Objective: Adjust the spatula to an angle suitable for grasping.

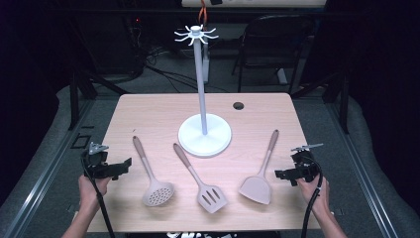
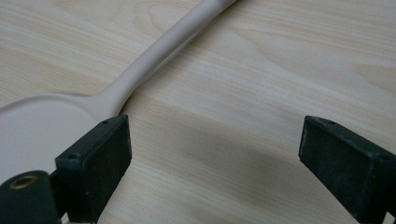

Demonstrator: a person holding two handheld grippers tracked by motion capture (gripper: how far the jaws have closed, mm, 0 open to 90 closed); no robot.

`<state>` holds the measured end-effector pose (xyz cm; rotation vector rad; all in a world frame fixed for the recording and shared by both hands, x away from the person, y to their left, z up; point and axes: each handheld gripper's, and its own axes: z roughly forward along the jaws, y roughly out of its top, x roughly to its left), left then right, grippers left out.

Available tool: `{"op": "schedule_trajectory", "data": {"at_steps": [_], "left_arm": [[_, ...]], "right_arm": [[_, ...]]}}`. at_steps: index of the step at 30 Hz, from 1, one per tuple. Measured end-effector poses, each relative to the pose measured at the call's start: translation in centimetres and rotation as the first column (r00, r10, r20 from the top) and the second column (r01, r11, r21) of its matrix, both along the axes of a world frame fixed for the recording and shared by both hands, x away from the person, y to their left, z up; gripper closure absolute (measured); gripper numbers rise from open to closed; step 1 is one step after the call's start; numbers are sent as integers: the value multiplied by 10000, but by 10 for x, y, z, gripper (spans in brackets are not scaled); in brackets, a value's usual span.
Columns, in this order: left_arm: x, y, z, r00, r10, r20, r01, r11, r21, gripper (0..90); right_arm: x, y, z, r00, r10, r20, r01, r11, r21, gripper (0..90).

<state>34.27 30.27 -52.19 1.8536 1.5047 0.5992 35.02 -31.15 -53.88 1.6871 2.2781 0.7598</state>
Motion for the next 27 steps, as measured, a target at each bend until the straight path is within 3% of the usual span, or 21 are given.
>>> {"op": "schedule_trajectory", "data": {"at_steps": [5,6,7,8,14,16,18,23,25,27], "left_arm": [[-2,-3,2,9999,56,103,-58,9997,216,2],[-4,-2,5,9999,67,141,-55,9964,-849,5],[-6,-1,6,9998,183,112,-164,9879,-1544,10],[-7,-2,8,9997,232,76,-213,9813,-1911,17],[-9,-12,12,9983,431,404,-359,9859,-1634,19],[-8,-11,11,9971,715,247,-640,9711,-2300,21],[-8,-12,10,9939,1052,342,-929,9616,-2581,26],[-8,-15,9,9942,965,479,-840,9727,-2165,27],[-7,-14,6,9941,991,446,-875,9733,-2123,28],[-5,-11,3,9945,981,359,-868,9671,-2390,32]], "right_arm": [[1,0,2,10000,6,73,-7,10000,82,91],[2,2,3,9999,-36,130,33,9998,200,97],[2,3,4,9999,-2,124,0,9998,181,101],[2,5,4,9999,18,138,-20,9998,187,110],[5,17,6,9999,-87,99,85,9997,214,140],[3,24,12,9994,46,353,-46,10000,-8,161],[4,27,13,9991,32,434,-31,10000,-36,198],[18,38,11,9989,-56,468,73,9993,-363,236],[24,42,8,9993,-51,375,72,9984,-557,257],[29,48,5,9996,-8,293,29,9976,-694,302]]}}
